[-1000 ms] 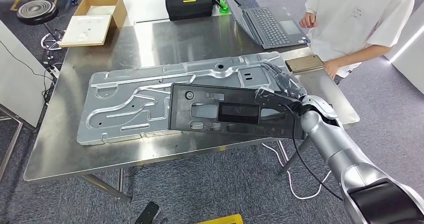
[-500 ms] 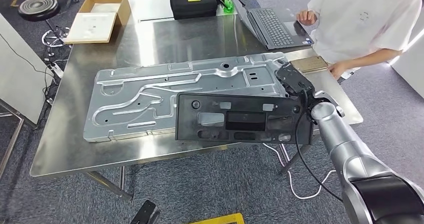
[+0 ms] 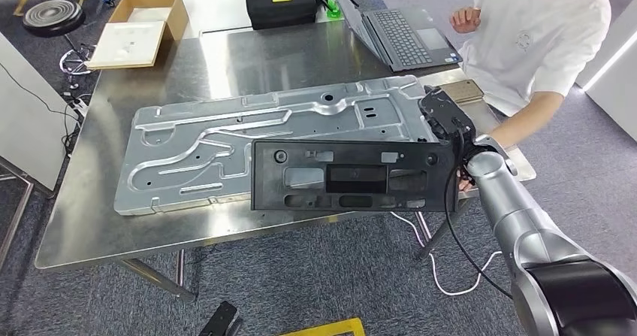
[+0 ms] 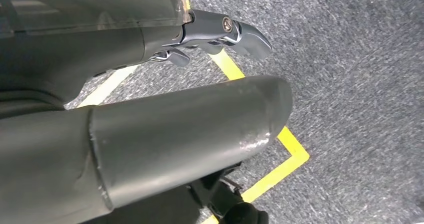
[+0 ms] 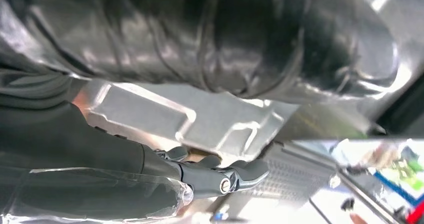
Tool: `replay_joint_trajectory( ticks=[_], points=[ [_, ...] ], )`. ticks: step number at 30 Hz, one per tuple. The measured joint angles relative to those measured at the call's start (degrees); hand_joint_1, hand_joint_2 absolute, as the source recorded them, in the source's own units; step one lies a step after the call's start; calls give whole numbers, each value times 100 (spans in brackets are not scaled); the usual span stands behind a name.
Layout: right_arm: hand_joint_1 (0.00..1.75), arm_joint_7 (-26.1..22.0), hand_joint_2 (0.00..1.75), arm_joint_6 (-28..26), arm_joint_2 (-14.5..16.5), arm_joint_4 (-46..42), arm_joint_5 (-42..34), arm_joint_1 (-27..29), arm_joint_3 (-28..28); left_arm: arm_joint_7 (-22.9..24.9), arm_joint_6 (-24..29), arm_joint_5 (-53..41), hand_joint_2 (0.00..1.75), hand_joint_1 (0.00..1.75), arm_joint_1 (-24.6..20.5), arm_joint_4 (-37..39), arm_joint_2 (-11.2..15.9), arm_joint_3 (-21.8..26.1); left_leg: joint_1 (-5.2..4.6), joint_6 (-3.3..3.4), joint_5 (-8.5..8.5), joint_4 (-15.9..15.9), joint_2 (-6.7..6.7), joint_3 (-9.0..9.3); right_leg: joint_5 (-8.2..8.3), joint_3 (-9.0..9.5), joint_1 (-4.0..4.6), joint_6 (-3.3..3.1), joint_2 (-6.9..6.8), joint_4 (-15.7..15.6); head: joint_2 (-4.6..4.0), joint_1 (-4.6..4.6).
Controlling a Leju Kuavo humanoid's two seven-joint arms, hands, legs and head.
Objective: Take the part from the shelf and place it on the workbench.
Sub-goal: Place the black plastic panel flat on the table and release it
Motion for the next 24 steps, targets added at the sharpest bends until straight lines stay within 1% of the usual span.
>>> replay_joint_trajectory(
  ticks=[1, 3, 4, 5, 6, 7, 8, 9, 10, 11, 12, 13, 14, 15, 16, 17, 19, 20, 21, 22, 23, 24],
  points=[
    [0, -21, 0, -81, 8, 9, -2, 0, -3, 1, 6, -1, 0, 0, -3, 0, 2, 1, -13, 16, 12, -132, -3, 58, 6, -8, 3, 26, 1, -2, 0, 1],
    [0, -129, 0, -282, 31, 20, 4, 12, -19, 2, 24, -2, 0, 0, 1, 0, 6, 2, -21, 52, 22, -181, -4, 73, 27, -13, 3, 91, 4, -20, 0, 1],
    [0, -226, 0, -411, 48, 11, 21, 27, -33, 2, 34, -3, 0, 0, 2, 0, 8, 2, -12, 79, 45, -215, -1, 86, 13, -15, -3, 116, 4, -5, 0, 2],
    [0, -342, 0, -559, 65, -10, 45, 42, -49, 2, 47, -4, 0, 0, -3, 0, 9, 3, 0, 114, 71, -251, 4, 100, -54, -50, -6, 137, 2, 78, 0, 3],
    [0, -476, 0, -726, 79, -51, 76, 63, -64, 1, 59, -7, 0, 0, -13, 0, 9, 4, 14, 147, 95, -286, 8, 112, -182, -133, -7, 154, 1, 269, 0, 3],
    [0, -614, 0, -902, 91, -119, 112, 104, -78, 1, 69, -12, 0, 0, -18, 0, 8, 5, 17, 166, 108, -300, 11, 116, -359, -268, -16, 164, -2, 576, 0, 3],
    [0, -739, 0, -1082, 105, -218, 152, 168, -89, 2, 79, -17, 0, 0, -18, 0, 7, 6, 17, 179, 111, -302, 11, 112, -545, -442, -16, 176, -4, 953, 0, 4],
    [0, -841, 0, -1265, 122, -359, 202, 259, -100, 4, 88, -23, 0, 0, -12, 0, 7, 7, 17, 181, 111, -298, 9, 110, -674, -600, -20, 189, -5, 1291, 0, 3],
    [0, -908, 0, -1421, 144, -525, 263, 366, -107, 8, 96, -29, 0, 0, -4, 0, 7, 8, 18, 180, 108, -292, 9, 110, -711, -699, -24, 198, -6, 1490, 0, 3],
    [0, -952, 0, -1545, 166, -699, 328, 471, -110, 12, 103, -33, 0, 0, 0, 0, 5, 9, 19, 174, 102, -281, 8, 109, -638, -698, -31, 204, -9, 1480, 0, 3],
    [0, -993, 0, -1655, 184, -880, 419, 562, -111, 16, 109, -37, 0, 0, 0, 0, 1, 9, 20, 162, 90, -263, 8, 109, -467, -578, -41, 207, -14, 1239, 0, 3],
    [0, -1045, 0, -1763, 196, -1060, 532, 638, -111, 20, 114, -41, 0, 0, -2, -1, -4, 9, 22, 144, 70, -237, 8, 109, -275, -388, -53, 207, -20, 855, 0, 3],
    [0, -1110, 0, -1894, 208, -1253, 676, 709, -111, 27, 119, -46, 0, 0, -6, -1, -9, 9, 12, 118, 47, -207, 5, 99, -143, -199, -50, 203, -25, 487, 0, 4],
    [0, -1178, 0, -2059, 221, -1465, 874, 784, -110, 36, 124, -57, 0, 0, -7, -1, -12, 9, 2, 91, 27, -182, 3, 88, -64, -61, -45, 185, -24, 214, 0, 3],
    [0, -1225, 0, -2228, 236, -1679, 1095, 867, -103, 47, 130, -70, 0, 0, -6, -1, -13, 9, -7, 65, 16, -165, 1, 78, -55, 2, -35, 164, -20, 79, 0, 2],
    [0, -1248, 0, -2389, 255, -1906, 1347, 957, -82, 59, 134, -82, 0, 0, -5, -1, -14, 9, -15, 39, 15, -162, 0, 70, -73, 9, -18, 135, -14, 59, 0, 1],
    [0, -1211, 0, -2650, 285, -2394, 1912, 1117, 15, 81, 138, -104, 0, 0, -3, 0, -18, 9, -4, -15, -3, -148, 1, 65, -55, 4, -21, 62, -6, 42, 0, 1],
    [0, -1147, 0, -2746, 304, -2679, 2209, 1173, 100, 89, 138, -113, 0, 0, -4, 0, -21, 9, 4, -47, -68, -74, 0, 34, -46, 8, -25, 21, -3, 31, 0, 1],
    [0, -1055, 0, -2817, 326, -2975, 2490, 1211, 208, 94, 138, -122, 0, 0, -6, 0, -25, 9, 12, -76, -187, 99, 0, -39, -38, 11, -31, -20, 0, 18, 0, 1],
    [0, -947, 0, -2862, 350, -3268, 2732, 1241, 337, 96, 138, -130, 0, 0, -6, 0, -27, 9, 21, -100, -352, 380, 1, -162, -34, 14, -31, -51, 2, 12, 0, 0],
    [0, -848, 0, -2885, 367, -3515, 2910, 1268, 462, 97, 138, -136, 0, 0, -6, 0, -30, 9, 25, -115, -536, 748, 1, -330, -34, 12, -23, -72, 6, 12, 0, 0],
    [0, -771, 0, -2892, 376, -3733, 3026, 1301, 582, 99, 137, -140, 0, 0, -3, 0, -31, 9, 28, -123, -683, 1120, 1, -507, -35, 11, -10, -83, 7, 14, 0, -1]
  ],
)
